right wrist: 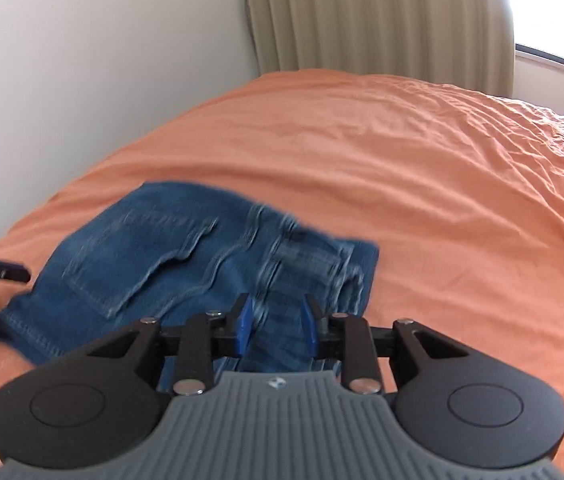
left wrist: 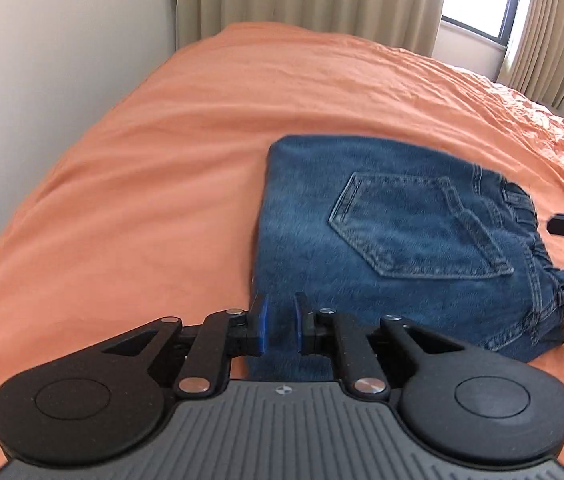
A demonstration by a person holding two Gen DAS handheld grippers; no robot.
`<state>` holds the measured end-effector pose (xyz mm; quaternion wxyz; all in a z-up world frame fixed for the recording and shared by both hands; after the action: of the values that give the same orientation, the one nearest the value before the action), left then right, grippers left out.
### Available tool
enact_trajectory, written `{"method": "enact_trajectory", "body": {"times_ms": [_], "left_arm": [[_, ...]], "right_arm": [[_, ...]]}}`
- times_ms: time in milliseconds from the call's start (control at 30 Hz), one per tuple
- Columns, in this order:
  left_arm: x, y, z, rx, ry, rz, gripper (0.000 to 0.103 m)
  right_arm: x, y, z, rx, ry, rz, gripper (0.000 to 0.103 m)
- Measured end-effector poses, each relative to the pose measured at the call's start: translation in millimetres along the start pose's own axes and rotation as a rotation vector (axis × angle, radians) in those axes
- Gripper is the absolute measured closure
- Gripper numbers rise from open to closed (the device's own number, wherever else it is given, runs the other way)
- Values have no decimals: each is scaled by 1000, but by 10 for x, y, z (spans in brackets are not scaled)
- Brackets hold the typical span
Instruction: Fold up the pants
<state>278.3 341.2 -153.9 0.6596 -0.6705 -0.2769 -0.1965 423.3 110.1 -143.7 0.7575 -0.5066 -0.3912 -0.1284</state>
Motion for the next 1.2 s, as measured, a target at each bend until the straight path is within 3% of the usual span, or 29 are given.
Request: {"method": "enact_trajectory", "body": {"times_ms": [133, 333, 633, 800, 867, 1000, 1100, 1200], "left_arm": [[72, 44, -44, -11, -20, 2, 88], [33, 92, -82, -13, 5, 26, 88], [-342, -108, -39, 40, 36, 131, 87], [-574, -244, 37, 75, 30, 181, 87], [-555, -411, 20, 78, 34, 154, 87], [-340, -955, -110, 90, 61, 26, 84], [-71, -1513, -311, 103, 87, -107, 68], [202, -2119, -554, 134, 148, -236, 41]], "right_arm": [[138, 355, -177, -36, 59, 66, 89], [89, 591, -233, -84, 49, 124, 90], [193, -236, -26, -36, 27, 21, 84], [136, -707, 100, -16, 29, 11, 80], [116, -907, 165, -18, 16, 6, 74], [145, -1445, 331, -10, -17, -55, 62], [194, -1905, 483, -6, -39, -114, 54], [233, -2376, 664, -10, -70, -180, 44]]}}
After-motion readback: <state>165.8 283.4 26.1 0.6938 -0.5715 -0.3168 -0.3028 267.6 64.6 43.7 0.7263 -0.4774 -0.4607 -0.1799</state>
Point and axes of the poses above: each gripper's, at about its wrist camera, not at the fingertips, and y roughly the way its jaws point, z to its left, x to its top, the point moved 7 cm from there along y, roughly the way its jaws point, and after that the axes turned 2 degrees about z, right-handed, at the moved point
